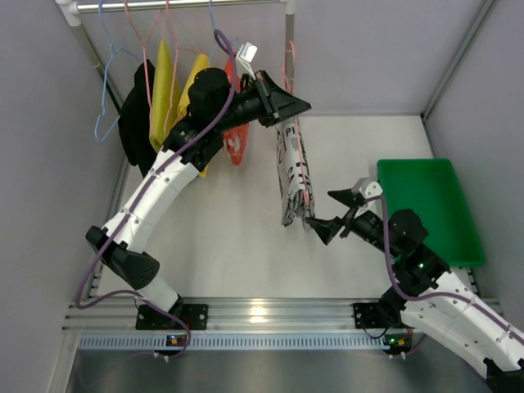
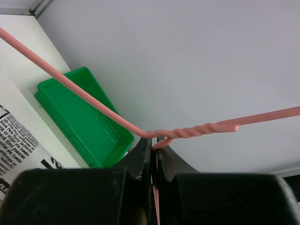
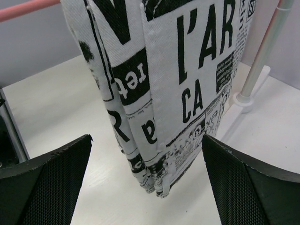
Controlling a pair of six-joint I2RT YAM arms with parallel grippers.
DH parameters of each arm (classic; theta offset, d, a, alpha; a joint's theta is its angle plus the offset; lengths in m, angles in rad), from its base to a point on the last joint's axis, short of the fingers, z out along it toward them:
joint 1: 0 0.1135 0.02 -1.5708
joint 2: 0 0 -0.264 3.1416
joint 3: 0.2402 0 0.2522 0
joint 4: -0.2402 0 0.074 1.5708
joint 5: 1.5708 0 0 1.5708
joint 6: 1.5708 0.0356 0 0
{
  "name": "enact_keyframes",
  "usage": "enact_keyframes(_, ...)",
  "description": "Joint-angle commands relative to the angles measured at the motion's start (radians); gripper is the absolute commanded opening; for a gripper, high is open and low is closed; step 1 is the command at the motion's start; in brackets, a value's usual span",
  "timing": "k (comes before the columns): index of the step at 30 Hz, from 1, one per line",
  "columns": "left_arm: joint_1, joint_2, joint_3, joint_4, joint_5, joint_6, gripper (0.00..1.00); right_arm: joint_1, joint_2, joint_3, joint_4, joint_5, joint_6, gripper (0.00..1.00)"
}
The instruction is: Remove the trousers from the hanger
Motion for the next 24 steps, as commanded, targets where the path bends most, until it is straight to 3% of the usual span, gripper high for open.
enact_keyframes(1, 0.001, -0.012, 0.071, 0.159, -0.004, -0.036, 0.0, 0.049, 0.033, 0.009, 0.143, 0.067, -0.039, 1.0)
enact_keyframes(9, 0.001, -0.014, 0.071, 0.165, 0.001, -0.046, 0.0, 0.099, 0.128, 0.032, 0.2, 0.243, -0.113, 0.96)
enact_keyframes(16, 0.001, -0.011, 0.066, 0.165, 0.002, -0.046, 0.0, 0.119, 0.158, 0.031, 0.215, 0.159, -0.051, 0.97)
enact_keyframes(24, 0.001, -0.008, 0.067, 0.165, 0.005, -0.044, 0.0, 0.131, 0.17, 0.034, 0.225, 0.171, -0.057, 0.97)
